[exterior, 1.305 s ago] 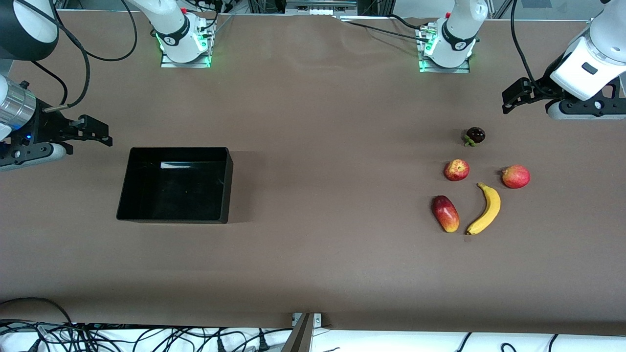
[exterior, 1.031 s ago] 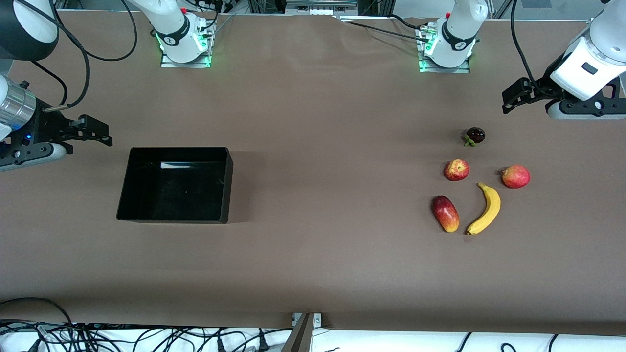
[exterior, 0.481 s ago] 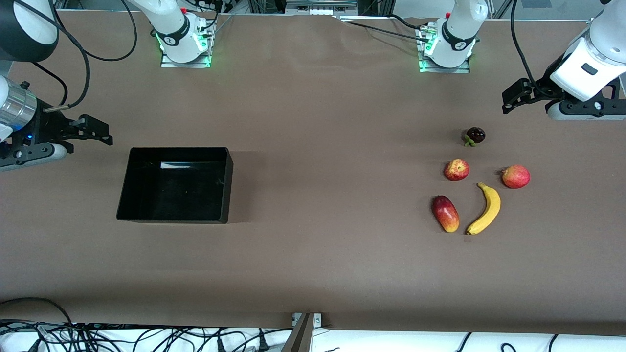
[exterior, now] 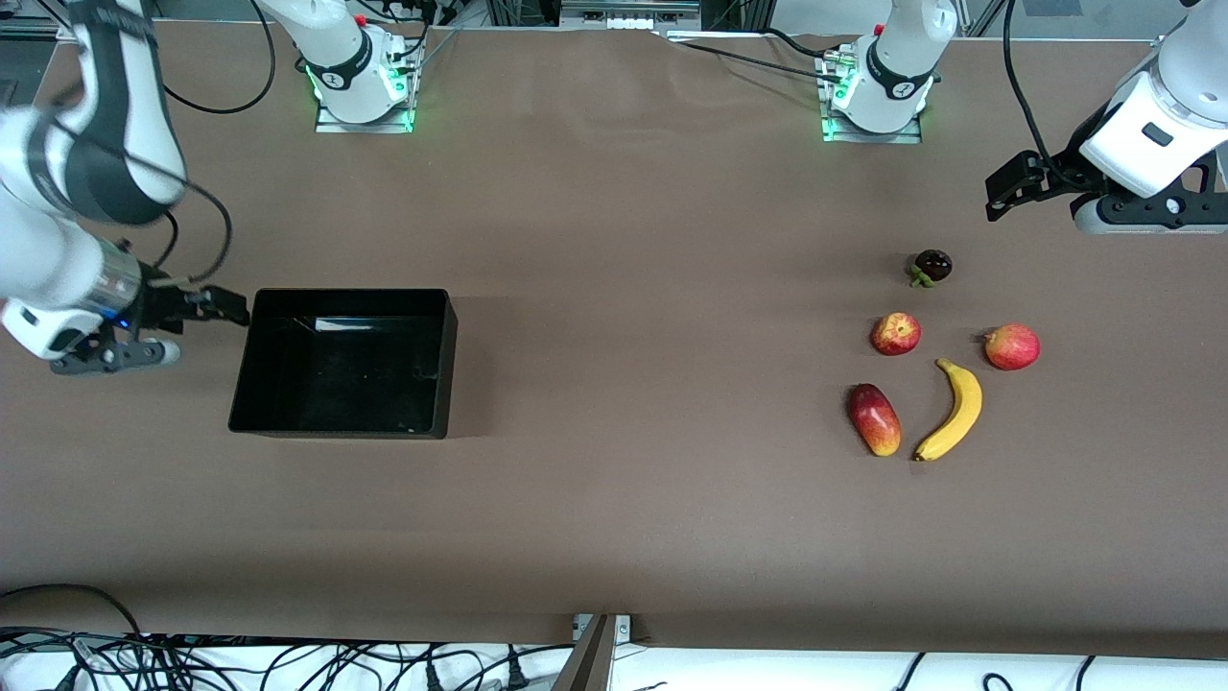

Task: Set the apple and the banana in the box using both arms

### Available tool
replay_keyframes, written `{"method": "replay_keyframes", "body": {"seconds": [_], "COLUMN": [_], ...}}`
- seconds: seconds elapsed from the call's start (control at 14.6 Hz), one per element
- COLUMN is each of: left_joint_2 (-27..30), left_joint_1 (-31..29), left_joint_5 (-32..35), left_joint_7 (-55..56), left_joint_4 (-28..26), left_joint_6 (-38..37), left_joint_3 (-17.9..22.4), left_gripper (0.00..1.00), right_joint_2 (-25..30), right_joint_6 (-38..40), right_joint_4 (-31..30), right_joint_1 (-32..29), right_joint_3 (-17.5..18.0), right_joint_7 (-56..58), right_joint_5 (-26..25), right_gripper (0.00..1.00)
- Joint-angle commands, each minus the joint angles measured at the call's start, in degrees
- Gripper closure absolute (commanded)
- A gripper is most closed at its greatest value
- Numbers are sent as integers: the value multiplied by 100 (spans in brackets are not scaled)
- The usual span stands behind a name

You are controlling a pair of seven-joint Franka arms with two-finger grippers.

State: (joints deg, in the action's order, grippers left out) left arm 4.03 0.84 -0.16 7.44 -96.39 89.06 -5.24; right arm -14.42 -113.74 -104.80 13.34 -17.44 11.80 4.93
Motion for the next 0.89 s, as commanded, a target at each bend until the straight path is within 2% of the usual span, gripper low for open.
{"method": "replay_keyframes", "body": {"seconds": [0.0,0.21,0.48,0.55,0.62,0.76,0.82], "left_joint_2": [-182,-200,-200,-200,-200,-200,-200], "left_joint_1": [-5,22,31,31,31,31,31], "left_joint_5": [-11,-11,-11,-11,-11,-11,-11], "left_joint_7": [-32,-32,-32,-24,-6,-6,-6], "left_joint_4": [252,287,296,296,296,305,296], "left_joint_6": [-65,-20,-37,-37,-29,-37,-37], "left_joint_3": [-4,-13,-74,-109,-127,-162,-162], "left_gripper": [0,0,0,0,0,0,0], "right_joint_2": [-349,-657,-974,-1009,-1071,-1133,-1150], "right_joint_6": [-953,-1623,-1756,-1756,-1748,-1739,-1721], "right_joint_4": [-531,-866,-875,-875,-875,-875,-875], "right_joint_1": [-173,-253,-253,-253,-253,-253,-253], "right_joint_3": [-31,-31,-22,-22,-22,-22,-14], "right_joint_7": [51,42,42,42,51,60,68], "right_joint_5": [-10,61,166,210,306,342,394], "right_gripper": [0,0,2,8,18,48,68]}}
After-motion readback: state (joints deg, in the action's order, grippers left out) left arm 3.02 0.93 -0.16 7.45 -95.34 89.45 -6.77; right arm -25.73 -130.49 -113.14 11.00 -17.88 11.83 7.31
